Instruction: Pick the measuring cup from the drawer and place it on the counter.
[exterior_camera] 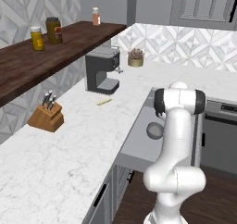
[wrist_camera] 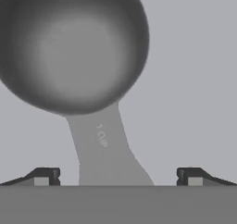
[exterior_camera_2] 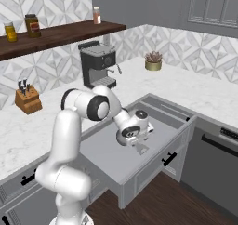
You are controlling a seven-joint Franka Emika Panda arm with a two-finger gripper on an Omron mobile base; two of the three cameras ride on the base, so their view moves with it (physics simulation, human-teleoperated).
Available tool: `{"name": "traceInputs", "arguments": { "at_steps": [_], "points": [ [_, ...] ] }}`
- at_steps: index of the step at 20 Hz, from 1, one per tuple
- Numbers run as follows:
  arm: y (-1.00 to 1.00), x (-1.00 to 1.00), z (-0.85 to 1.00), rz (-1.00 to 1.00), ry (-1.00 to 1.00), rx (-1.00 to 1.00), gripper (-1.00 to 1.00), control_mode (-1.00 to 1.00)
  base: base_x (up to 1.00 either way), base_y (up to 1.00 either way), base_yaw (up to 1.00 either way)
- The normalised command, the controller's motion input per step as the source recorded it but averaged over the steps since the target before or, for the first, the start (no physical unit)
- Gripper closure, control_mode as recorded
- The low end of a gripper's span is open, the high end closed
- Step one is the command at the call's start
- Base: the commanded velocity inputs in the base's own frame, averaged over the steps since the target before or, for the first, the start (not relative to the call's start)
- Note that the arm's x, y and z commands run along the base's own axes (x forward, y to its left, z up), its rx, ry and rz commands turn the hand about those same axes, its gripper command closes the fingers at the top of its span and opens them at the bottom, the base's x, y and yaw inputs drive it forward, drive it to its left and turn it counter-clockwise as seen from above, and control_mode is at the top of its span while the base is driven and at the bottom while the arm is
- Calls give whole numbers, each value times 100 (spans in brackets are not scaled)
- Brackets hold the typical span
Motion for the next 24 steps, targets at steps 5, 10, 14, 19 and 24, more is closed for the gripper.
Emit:
{"name": "traceInputs", "arguments": {
  "at_steps": [5, 10, 14, 19, 24],
  "points": [
    [1, 17, -31, 0, 0, 0, -100, -100, 0, 0, 0],
    [0, 31, -29, 0, 0, 0, -100, -100, 0, 0, 0],
    [1, 3, -26, 4, 0, 0, -100, -100, 0, 0, 0],
    [26, 4, -35, 10, 0, -1, 100, -100, 0, 0, 0],
    [22, 20, -23, 6, 0, 0, 100, -100, 0, 0, 0]
  ]
}}
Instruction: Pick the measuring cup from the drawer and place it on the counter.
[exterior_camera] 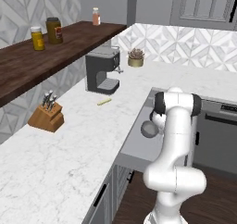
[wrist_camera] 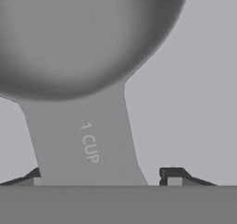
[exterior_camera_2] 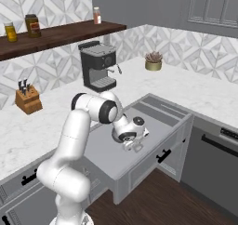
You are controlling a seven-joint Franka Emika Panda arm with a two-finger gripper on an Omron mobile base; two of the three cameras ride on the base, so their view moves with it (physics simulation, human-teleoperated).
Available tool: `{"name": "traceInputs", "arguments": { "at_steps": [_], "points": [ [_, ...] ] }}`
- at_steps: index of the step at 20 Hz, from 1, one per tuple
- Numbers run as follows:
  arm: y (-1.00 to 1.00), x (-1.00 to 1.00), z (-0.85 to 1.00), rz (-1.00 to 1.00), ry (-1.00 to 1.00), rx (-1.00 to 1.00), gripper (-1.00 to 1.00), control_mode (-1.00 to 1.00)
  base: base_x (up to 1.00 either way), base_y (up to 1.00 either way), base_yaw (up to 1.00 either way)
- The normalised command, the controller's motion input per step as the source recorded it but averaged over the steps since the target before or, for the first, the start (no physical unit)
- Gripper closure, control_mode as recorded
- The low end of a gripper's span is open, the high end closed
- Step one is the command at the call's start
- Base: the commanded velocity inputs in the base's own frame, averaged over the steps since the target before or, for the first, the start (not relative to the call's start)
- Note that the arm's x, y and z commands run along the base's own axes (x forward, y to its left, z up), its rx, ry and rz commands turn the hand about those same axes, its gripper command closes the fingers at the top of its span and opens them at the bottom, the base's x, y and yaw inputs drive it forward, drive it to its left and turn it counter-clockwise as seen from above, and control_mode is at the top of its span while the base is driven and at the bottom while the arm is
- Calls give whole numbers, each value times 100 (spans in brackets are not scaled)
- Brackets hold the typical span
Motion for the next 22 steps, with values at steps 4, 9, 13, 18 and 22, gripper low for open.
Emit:
{"name": "traceInputs", "arguments": {
  "at_steps": [4, 9, 13, 18, 22],
  "points": [
    [0, -28, 45, 3, -10, 0, 100, -100, 0, 0, 0],
    [22, -51, 100, 8, -16, 0, 100, -100, 0, 0, 0],
    [-13, -70, 100, 4, -2, 0, 100, -100, 0, 0, 0],
    [2, -22, 100, 6, -2, 2, 100, -100, 0, 0, 0],
    [89, 38, 100, 21, 0, 17, 100, -100, 0, 0, 0]
  ]
}}
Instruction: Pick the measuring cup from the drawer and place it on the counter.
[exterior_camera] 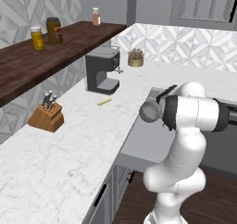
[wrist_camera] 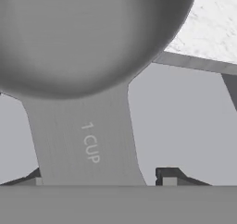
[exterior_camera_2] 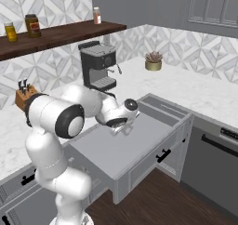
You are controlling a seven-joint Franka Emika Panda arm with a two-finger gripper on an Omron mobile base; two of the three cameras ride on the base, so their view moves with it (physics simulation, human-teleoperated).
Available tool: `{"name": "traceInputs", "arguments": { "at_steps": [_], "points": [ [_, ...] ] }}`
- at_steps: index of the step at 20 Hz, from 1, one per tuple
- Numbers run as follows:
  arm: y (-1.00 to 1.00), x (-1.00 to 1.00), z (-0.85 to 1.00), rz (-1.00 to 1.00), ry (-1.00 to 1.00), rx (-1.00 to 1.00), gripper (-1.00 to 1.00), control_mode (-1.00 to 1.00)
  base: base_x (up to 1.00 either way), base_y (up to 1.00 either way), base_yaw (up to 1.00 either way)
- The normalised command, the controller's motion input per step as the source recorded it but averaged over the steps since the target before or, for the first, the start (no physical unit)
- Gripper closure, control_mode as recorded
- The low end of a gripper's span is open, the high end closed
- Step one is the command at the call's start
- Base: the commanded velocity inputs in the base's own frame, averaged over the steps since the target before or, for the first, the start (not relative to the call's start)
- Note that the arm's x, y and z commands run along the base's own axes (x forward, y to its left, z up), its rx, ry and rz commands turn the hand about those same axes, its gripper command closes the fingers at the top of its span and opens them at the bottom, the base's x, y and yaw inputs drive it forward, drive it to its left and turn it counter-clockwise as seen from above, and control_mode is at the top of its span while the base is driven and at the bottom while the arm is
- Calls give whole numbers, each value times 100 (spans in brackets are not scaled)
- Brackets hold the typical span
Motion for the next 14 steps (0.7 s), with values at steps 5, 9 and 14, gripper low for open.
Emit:
{"name": "traceInputs", "arguments": {
  "at_steps": [5, 9, 14],
  "points": [
    [100, 48, 100, 18, 12, 20, 100, -100, 0, 0, 0],
    [100, 25, 65, 2, 26, 14, 100, -100, 0, 0, 0],
    [100, 6, -2, -5, 24, 10, 100, -100, 0, 0, 0]
  ]
}}
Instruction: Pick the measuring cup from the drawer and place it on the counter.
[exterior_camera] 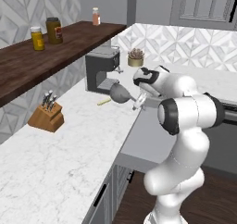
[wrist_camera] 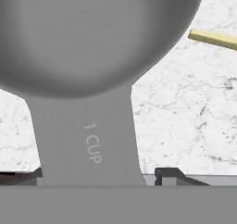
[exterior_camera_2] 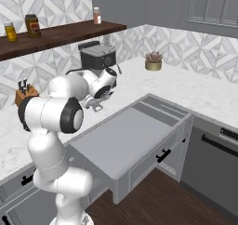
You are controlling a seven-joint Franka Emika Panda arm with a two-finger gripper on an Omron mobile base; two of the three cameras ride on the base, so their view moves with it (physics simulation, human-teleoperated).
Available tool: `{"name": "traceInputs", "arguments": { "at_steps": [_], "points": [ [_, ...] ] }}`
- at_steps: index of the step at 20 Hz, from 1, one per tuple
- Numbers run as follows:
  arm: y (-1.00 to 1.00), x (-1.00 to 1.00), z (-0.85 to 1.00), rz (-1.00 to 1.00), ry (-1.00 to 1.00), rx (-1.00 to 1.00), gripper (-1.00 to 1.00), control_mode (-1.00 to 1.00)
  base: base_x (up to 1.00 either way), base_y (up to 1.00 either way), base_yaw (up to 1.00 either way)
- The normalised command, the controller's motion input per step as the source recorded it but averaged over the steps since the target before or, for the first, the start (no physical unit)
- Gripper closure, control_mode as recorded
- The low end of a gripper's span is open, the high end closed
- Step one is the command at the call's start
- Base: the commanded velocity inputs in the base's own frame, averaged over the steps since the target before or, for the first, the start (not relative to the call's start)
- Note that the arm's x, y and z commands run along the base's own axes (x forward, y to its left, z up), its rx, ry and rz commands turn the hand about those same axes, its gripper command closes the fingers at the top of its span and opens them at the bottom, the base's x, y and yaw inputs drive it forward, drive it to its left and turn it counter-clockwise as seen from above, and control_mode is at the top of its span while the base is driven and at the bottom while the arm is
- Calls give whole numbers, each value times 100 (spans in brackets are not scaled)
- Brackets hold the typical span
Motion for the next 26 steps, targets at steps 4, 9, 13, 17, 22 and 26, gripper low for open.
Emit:
{"name": "traceInputs", "arguments": {
  "at_steps": [4, 9, 13, 17, 22, 26],
  "points": [
    [100, 10, -46, -7, 2, 15, 100, -100, 0, 0, 0],
    [59, 9, -53, -8, -1, 0, 100, -100, 0, 0, 0],
    [49, 21, -66, -10, 0, -7, 100, -100, 0, 0, 0],
    [40, 23, -69, -10, -1, -5, 100, -100, 0, 0, 0],
    [28, 19, -53, -6, -6, -1, 100, -100, 0, 0, 0],
    [22, 15, -44, -3, -9, 0, -100, -100, 0, 0, 0]
  ]
}}
